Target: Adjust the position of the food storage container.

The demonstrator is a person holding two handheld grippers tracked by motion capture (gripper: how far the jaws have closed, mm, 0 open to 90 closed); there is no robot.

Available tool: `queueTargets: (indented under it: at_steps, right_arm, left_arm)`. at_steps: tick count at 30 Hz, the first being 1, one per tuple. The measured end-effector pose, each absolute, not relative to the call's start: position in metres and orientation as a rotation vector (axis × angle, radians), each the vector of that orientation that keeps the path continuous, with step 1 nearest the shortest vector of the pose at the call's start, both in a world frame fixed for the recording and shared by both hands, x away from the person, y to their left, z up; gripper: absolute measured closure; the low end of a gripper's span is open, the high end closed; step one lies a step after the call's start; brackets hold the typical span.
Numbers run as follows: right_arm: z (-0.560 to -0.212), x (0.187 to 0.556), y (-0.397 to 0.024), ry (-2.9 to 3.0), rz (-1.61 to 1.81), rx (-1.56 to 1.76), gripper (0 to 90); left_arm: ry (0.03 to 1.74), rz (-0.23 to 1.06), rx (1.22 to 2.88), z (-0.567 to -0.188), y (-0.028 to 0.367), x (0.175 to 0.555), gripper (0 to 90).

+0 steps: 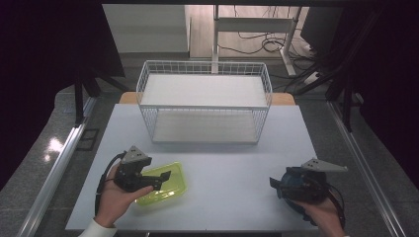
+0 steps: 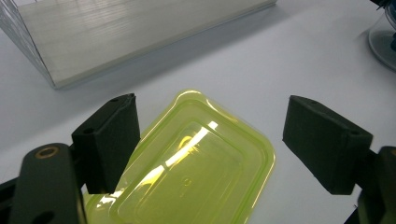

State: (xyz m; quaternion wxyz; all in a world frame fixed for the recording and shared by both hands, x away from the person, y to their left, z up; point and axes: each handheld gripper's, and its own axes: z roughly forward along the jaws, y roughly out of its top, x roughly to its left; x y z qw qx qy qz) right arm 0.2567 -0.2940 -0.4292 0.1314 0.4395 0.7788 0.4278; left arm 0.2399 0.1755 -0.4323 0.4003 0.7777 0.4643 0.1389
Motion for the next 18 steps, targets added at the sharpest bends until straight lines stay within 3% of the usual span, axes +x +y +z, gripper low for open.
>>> queueTargets:
  at_steps: [18]
  right_arm:
    - [-0.4219,0.2575,-0.2965,2.250,1.256,1.304,22.2]
  left_arm:
    - [1.176,0.326,1.971,-0.4373,0.1762,0.2369,18.3]
